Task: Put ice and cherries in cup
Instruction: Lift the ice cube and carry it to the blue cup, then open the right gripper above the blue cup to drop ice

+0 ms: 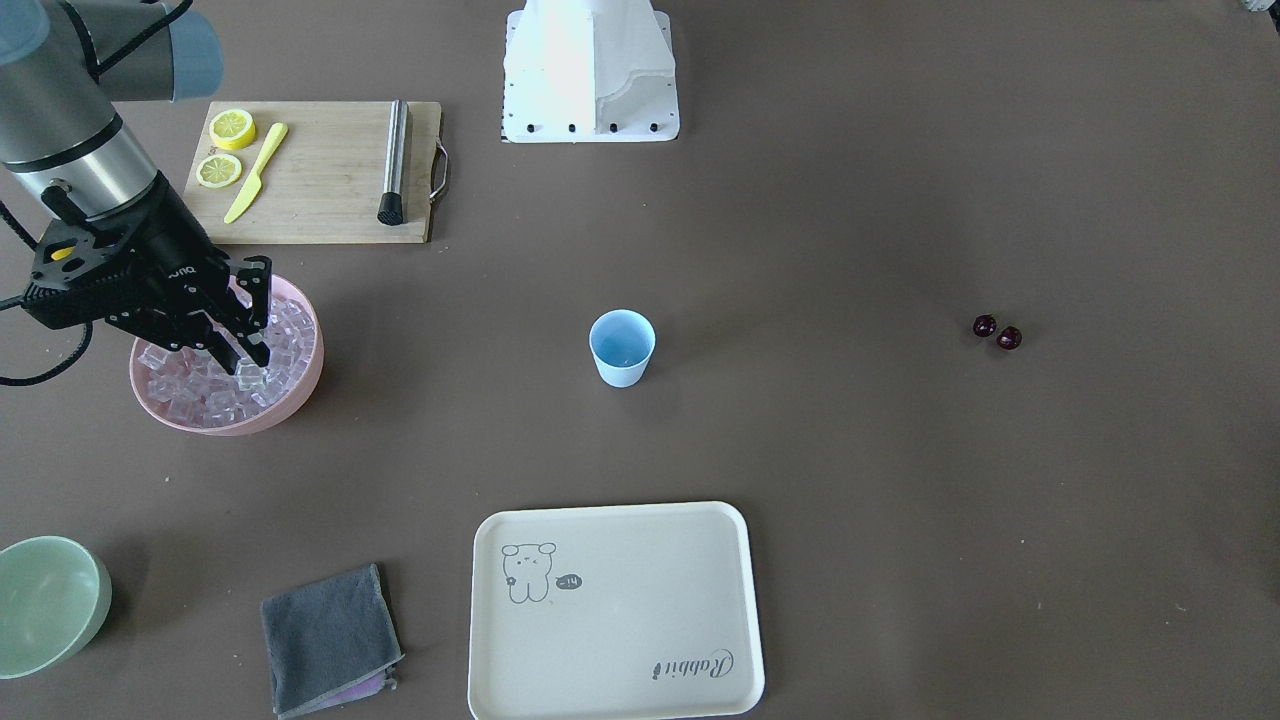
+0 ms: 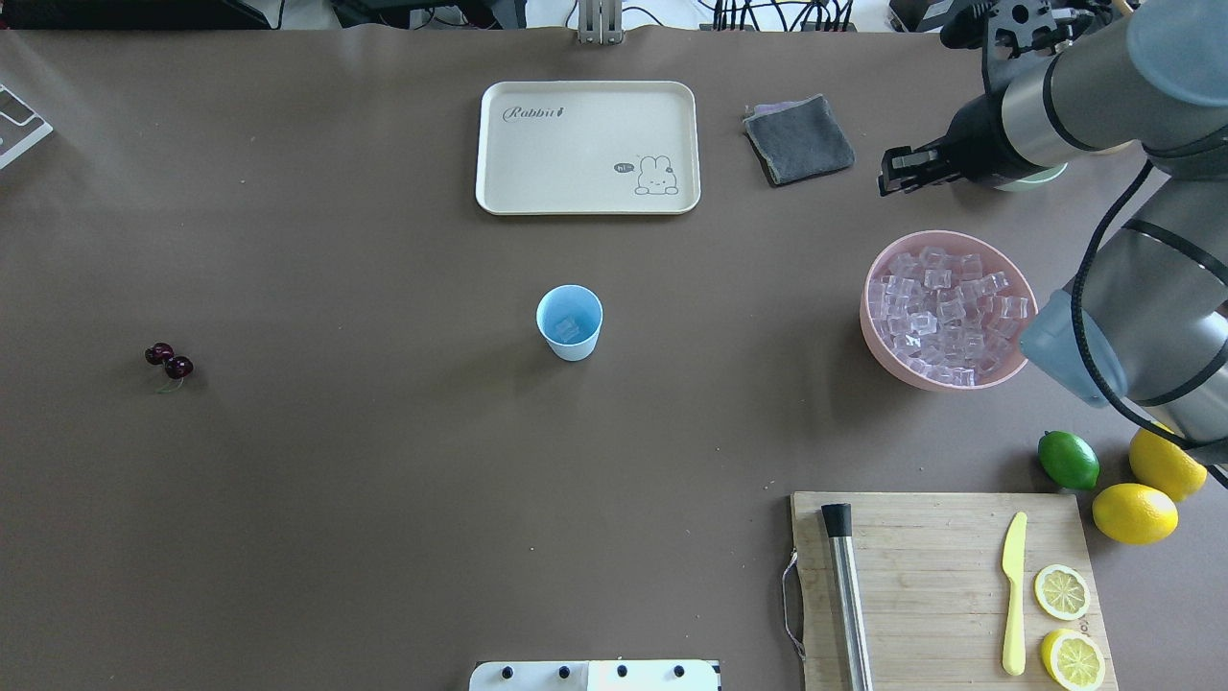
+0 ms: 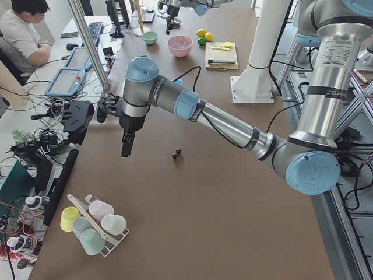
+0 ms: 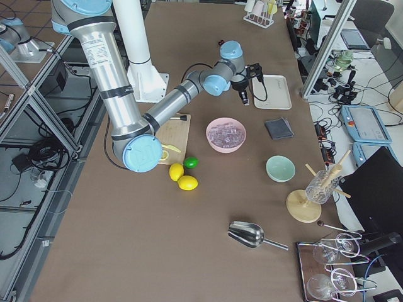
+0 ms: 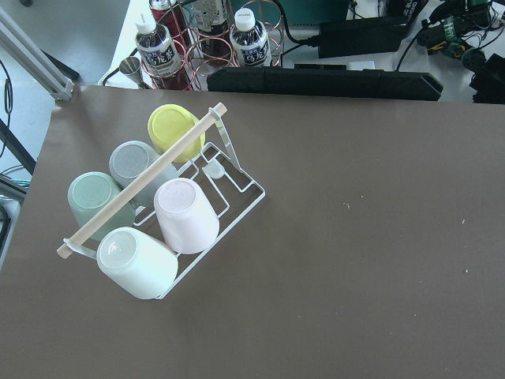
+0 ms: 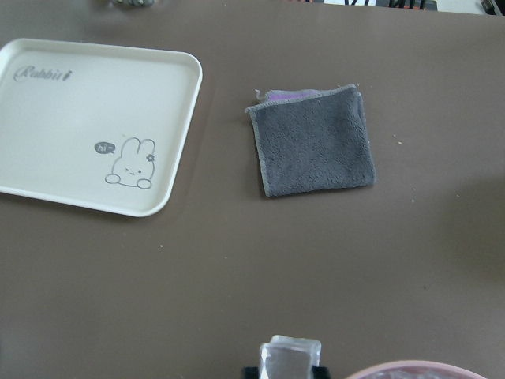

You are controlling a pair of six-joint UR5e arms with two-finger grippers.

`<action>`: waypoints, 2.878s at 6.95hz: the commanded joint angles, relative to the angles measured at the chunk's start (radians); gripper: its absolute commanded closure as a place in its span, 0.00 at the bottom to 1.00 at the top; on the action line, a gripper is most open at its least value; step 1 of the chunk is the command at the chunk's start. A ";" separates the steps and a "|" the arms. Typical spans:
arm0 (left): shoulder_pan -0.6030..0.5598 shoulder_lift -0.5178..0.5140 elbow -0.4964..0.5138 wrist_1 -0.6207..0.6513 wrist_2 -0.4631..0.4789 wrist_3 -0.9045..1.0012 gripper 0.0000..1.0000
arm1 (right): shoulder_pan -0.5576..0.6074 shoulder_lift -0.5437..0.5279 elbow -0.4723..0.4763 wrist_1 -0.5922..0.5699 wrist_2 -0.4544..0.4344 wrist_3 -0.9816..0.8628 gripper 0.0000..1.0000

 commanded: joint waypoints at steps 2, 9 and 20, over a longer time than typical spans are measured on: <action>0.012 0.002 0.000 0.000 -0.010 0.000 0.02 | -0.204 0.164 -0.002 0.000 -0.217 0.241 1.00; 0.022 0.010 0.007 0.000 -0.010 0.000 0.02 | -0.472 0.345 -0.168 0.004 -0.483 0.299 1.00; 0.017 0.030 0.000 0.000 -0.004 0.008 0.02 | -0.466 0.392 -0.274 0.097 -0.441 0.271 0.00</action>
